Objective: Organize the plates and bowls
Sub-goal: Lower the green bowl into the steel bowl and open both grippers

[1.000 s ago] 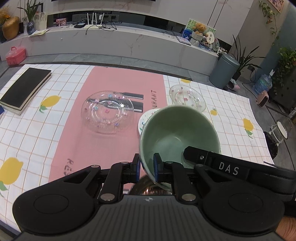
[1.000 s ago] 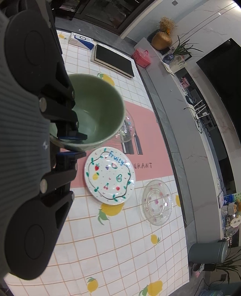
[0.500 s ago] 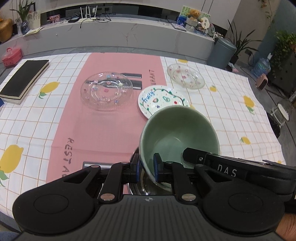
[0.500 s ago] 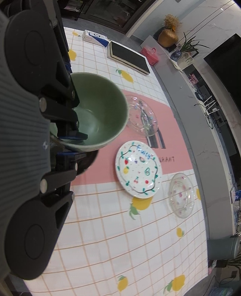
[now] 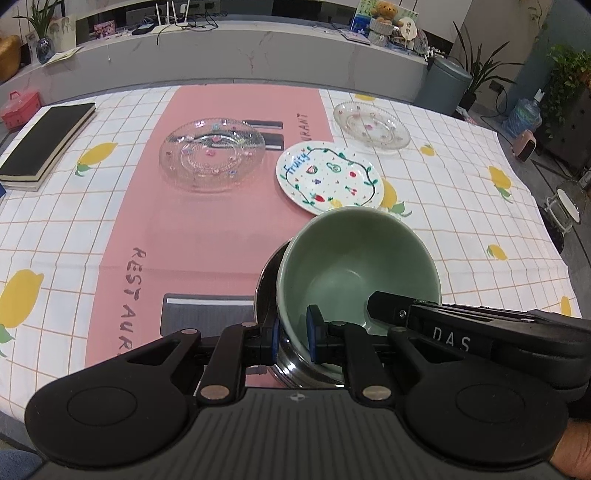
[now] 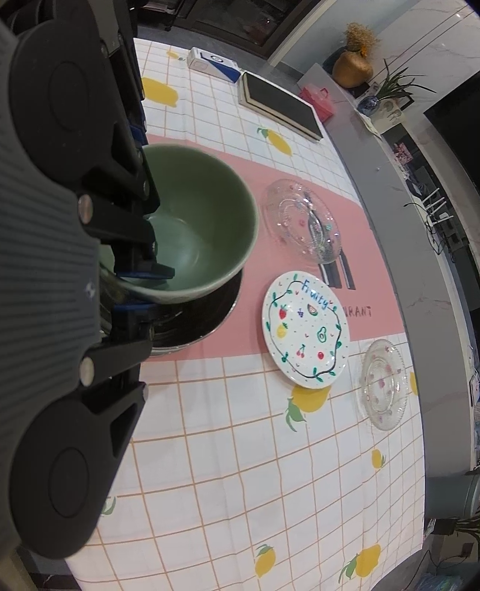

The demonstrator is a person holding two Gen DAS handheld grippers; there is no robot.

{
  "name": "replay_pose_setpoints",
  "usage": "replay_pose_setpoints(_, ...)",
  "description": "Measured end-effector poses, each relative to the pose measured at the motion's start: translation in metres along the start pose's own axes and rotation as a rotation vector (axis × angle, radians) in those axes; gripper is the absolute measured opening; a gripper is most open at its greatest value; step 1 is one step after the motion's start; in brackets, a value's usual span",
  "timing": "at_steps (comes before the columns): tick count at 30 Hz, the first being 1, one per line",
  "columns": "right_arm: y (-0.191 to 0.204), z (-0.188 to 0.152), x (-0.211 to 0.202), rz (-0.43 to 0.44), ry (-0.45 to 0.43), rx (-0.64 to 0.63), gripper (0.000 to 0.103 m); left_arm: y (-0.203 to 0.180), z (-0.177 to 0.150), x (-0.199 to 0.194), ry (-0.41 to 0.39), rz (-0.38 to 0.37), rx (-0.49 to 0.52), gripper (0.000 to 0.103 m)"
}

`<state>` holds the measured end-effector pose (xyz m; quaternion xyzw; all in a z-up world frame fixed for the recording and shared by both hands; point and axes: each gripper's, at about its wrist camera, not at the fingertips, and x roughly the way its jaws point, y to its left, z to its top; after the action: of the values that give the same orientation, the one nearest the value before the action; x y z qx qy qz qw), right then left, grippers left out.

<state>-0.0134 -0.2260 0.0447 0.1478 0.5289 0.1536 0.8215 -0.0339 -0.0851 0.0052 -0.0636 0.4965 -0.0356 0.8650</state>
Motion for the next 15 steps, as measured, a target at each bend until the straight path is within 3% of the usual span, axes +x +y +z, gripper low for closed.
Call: replay_pose_setpoints(15, 0.0012, -0.0022, 0.0080, -0.019, 0.024, -0.031, 0.010, 0.0088, 0.0001, 0.0075, 0.041, -0.041, -0.058, 0.019)
